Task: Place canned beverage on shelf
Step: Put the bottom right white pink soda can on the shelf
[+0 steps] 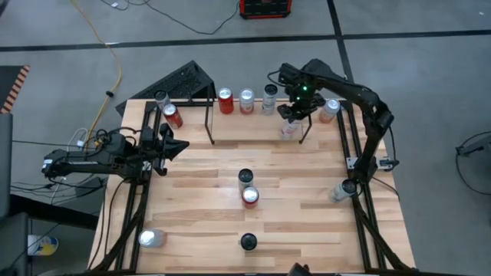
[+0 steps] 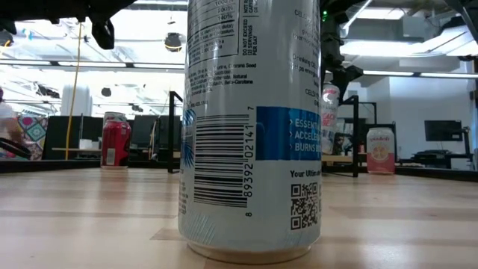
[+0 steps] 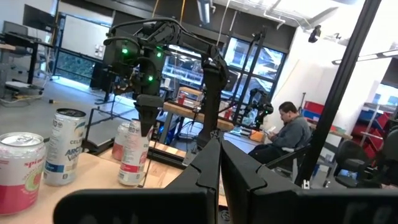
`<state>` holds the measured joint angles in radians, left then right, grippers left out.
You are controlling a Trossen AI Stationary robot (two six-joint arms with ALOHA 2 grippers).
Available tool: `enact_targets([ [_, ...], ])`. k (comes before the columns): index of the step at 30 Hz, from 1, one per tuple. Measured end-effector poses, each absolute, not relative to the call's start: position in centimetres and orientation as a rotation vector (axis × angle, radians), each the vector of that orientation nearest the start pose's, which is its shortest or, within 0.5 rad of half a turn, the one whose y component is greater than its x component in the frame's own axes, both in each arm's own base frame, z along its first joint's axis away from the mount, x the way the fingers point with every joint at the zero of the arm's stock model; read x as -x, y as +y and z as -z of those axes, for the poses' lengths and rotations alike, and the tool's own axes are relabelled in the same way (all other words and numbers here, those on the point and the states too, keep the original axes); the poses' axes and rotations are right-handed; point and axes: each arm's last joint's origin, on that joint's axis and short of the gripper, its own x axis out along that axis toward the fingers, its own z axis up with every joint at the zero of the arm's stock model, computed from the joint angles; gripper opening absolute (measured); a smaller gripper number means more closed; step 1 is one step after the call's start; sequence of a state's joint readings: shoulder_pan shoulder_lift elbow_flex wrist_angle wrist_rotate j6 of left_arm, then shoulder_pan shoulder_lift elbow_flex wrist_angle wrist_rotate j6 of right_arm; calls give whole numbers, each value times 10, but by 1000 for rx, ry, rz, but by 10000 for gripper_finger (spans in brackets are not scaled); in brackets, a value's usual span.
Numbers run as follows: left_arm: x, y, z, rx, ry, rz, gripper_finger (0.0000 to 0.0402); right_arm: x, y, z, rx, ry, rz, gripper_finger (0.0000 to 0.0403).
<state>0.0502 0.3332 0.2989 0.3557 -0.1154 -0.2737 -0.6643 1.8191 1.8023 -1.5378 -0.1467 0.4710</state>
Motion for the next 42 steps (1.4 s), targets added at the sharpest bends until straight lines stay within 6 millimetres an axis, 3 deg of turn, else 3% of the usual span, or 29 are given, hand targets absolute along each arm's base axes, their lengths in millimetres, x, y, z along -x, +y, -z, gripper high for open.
enact_targets([
  [7, -109, 9, -272, 281, -342, -117, 0, -272, -193, -319, -953, 1355, 756, 289],
  [21, -109, 8, -272, 275, -338, -82, 0, -282, -185, -319, -875, 1330, 767, 393],
  [30, -109, 8, -272, 275, -338, -81, 0, -286, -189, -322, -849, 1275, 760, 394],
  [42, -109, 8, -272, 275, -338, -81, 0, -288, -190, -358, -711, 1166, 758, 391],
])
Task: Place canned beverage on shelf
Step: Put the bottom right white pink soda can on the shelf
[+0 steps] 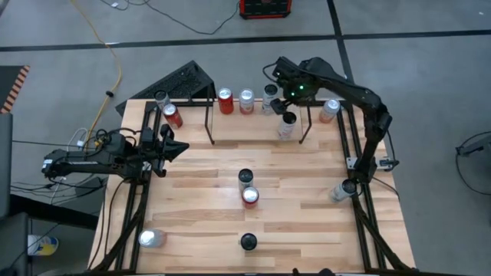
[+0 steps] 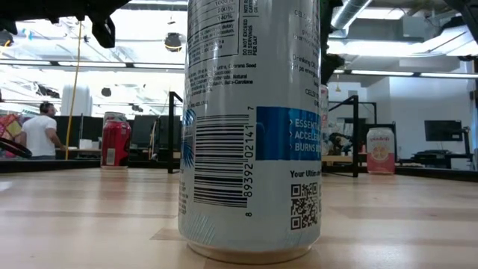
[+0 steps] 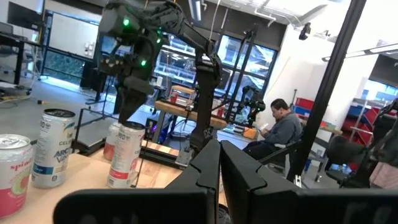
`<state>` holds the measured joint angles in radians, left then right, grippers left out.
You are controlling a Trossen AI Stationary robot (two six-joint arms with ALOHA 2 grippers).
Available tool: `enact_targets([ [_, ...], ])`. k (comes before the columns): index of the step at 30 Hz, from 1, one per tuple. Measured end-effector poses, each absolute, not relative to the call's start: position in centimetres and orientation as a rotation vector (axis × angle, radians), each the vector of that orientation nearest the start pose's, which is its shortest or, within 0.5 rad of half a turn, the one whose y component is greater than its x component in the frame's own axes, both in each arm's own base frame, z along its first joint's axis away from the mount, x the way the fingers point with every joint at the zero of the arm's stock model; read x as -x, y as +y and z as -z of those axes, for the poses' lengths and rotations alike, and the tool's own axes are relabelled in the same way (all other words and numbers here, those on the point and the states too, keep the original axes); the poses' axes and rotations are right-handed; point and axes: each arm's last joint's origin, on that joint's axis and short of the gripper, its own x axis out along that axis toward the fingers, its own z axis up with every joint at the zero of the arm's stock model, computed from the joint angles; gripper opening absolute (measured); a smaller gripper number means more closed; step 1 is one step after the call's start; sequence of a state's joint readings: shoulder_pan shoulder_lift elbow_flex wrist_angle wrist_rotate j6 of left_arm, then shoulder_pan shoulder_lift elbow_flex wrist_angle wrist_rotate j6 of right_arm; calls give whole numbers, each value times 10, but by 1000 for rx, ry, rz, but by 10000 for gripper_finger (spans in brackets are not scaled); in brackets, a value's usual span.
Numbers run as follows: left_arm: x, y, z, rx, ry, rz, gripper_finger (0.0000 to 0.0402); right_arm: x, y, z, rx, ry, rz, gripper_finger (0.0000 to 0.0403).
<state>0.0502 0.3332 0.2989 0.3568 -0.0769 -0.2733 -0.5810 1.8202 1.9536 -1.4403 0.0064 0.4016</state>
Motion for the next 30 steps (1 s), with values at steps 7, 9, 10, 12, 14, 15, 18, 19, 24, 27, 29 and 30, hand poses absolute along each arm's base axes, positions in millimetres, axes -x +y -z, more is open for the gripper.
enact_targets([
  [7, -109, 8, -272, 277, -339, -92, 0, -297, -168, -387, -380, 1176, 503, 391],
  [9, -109, 8, -272, 277, -340, -97, 0, -299, -160, -388, -232, 1225, 391, 391],
  [10, -109, 8, -272, 277, -340, -98, 0, -299, -156, -387, -154, 1254, 344, 391],
  [12, -109, 8, -272, 279, -340, -97, 0, -301, -150, -386, -38, 1297, 271, 391],
  [14, -109, 8, -272, 284, -341, -97, 0, -303, -144, -386, 35, 1314, 220, 391],
  [15, -109, 8, -272, 287, -341, -101, 0, -304, -142, -386, 63, 1321, 204, 391],
  [18, -109, 9, -272, 291, -344, -122, 0, -305, -138, -385, 104, 1346, 175, 391],
  [19, -109, 9, -272, 294, -345, -123, 0, -304, -137, -384, 102, 1357, 170, 391],
  [24, -109, 9, -272, 314, -347, -130, 0, -301, -141, -377, 76, 1397, 170, 391],
  [27, -109, 9, -272, 319, -348, -129, 0, -299, -147, -371, 54, 1419, 179, 391],
  [29, -109, 9, -272, 320, -348, -129, 0, -298, -148, -366, 51, 1438, 171, 391],
  [30, -109, 9, -272, 320, -348, -129, 0, -298, -149, -363, 52, 1450, 163, 391],
])
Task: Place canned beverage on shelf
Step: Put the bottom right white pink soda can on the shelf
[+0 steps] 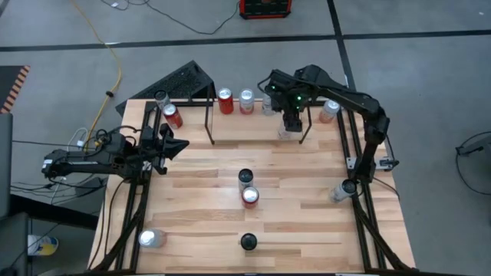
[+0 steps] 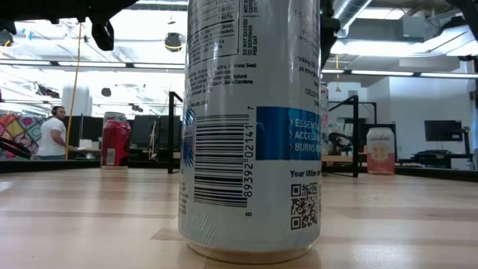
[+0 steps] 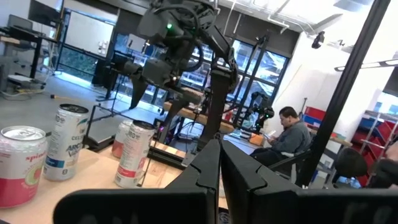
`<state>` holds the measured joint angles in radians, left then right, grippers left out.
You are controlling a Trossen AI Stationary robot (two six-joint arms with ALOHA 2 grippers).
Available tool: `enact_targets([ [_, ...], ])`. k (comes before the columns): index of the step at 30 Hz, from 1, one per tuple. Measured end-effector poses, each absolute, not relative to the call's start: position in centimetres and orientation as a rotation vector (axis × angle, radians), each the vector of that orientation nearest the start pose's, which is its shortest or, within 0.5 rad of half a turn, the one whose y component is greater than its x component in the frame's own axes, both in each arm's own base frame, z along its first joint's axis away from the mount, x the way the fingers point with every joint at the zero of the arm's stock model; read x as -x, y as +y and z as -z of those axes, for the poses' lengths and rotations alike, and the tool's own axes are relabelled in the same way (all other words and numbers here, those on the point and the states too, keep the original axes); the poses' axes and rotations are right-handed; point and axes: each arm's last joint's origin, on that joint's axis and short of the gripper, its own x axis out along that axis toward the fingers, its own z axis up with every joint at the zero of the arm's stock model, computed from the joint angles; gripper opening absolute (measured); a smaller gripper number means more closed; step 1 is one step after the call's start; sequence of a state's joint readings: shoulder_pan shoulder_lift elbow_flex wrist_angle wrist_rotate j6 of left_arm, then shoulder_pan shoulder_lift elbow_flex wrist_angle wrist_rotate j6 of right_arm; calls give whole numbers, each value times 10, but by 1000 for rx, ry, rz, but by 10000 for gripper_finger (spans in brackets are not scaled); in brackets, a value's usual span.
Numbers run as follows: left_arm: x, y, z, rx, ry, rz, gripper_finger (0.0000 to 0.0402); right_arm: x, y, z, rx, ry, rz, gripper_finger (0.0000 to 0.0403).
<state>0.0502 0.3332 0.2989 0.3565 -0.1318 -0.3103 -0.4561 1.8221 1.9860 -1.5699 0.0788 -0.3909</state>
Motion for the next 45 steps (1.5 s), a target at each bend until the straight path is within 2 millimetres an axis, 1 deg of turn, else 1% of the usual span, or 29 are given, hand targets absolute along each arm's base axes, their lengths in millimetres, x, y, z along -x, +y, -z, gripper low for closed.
enact_targets([
  [4, -109, 9, -272, 321, -348, -129, 0, -298, -150, -351, 44, 1490, 145, 391],
  [9, -109, 9, -272, 321, -348, -129, 0, -302, -153, -340, 62, 1485, 137, 391],
  [20, -109, 9, -271, 328, -343, -125, 0, -304, -159, -323, 85, 1493, 117, 386],
  [23, -109, 9, -271, 328, -340, -125, 0, -303, -159, -316, 95, 1516, 94, 371],
  [26, -109, 9, -271, 328, -340, -125, 0, -303, -159, -313, 95, 1526, 87, 348],
  [38, -109, 9, -271, 329, -341, -134, 0, -301, -160, -312, 102, 1537, 78, 227],
  [45, -109, 10, -271, 327, -342, -143, 0, -300, -162, -312, 157, 1564, 91, 224],
])
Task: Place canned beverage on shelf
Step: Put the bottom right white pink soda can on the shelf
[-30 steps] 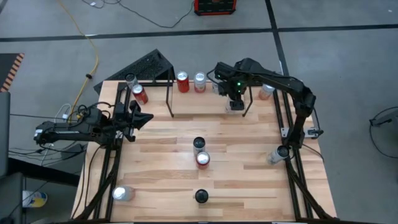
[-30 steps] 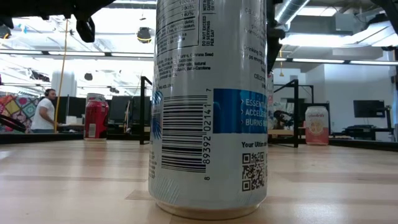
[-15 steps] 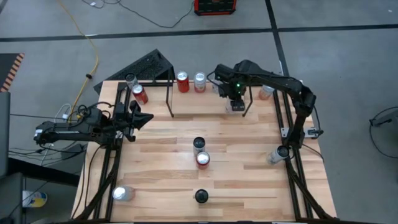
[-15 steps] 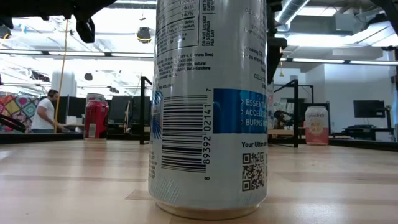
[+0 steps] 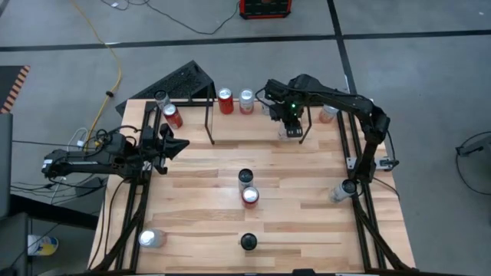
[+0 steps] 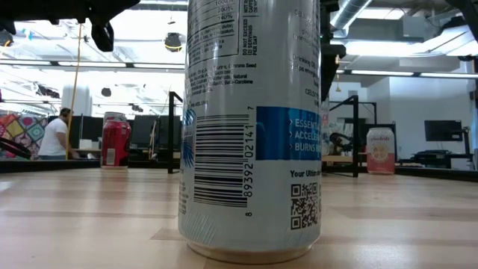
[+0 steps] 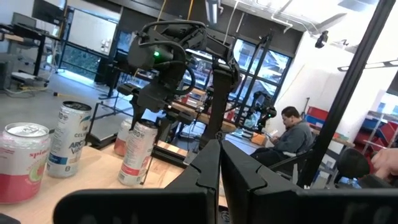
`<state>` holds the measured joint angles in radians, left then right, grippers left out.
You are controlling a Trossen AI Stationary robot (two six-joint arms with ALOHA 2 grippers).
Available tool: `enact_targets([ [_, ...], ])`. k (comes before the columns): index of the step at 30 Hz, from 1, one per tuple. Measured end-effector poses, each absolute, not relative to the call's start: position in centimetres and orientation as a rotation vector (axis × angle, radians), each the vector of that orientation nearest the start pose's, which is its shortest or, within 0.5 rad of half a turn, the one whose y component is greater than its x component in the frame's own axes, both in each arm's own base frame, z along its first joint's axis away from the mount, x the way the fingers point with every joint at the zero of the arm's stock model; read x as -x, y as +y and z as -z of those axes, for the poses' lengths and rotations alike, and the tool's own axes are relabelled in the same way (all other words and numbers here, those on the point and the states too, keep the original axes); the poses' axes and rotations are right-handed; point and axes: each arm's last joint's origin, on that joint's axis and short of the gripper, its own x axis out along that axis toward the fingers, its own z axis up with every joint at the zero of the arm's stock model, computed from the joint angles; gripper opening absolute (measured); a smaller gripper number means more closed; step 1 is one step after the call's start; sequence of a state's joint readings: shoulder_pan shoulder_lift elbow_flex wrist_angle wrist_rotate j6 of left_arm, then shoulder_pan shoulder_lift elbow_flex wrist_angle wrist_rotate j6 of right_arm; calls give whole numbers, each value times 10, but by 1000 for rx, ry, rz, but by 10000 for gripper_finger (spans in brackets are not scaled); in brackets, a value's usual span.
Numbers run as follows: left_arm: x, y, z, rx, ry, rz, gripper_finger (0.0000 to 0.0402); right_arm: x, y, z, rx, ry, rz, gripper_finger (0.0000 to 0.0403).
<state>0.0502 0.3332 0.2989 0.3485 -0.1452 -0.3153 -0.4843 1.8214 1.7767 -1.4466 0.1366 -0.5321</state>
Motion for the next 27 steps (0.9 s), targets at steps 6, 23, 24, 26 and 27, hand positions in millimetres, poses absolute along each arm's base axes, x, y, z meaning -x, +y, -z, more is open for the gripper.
enact_targets([
  [6, -109, 10, -271, 327, -343, -144, 0, -295, -173, -312, 150, 1566, 136, 227],
  [23, -108, 12, -271, 323, -354, -227, 0, -280, -217, -326, 196, 1468, 239, 225],
  [24, -108, 12, -271, 320, -353, -229, 0, -279, -220, -330, 200, 1448, 256, 225],
  [26, -108, 12, -271, 321, -354, -229, 0, -278, -225, -335, 202, 1420, 280, 225],
  [27, -108, 12, -271, 321, -354, -229, 0, -278, -227, -335, 206, 1416, 281, 225],
])
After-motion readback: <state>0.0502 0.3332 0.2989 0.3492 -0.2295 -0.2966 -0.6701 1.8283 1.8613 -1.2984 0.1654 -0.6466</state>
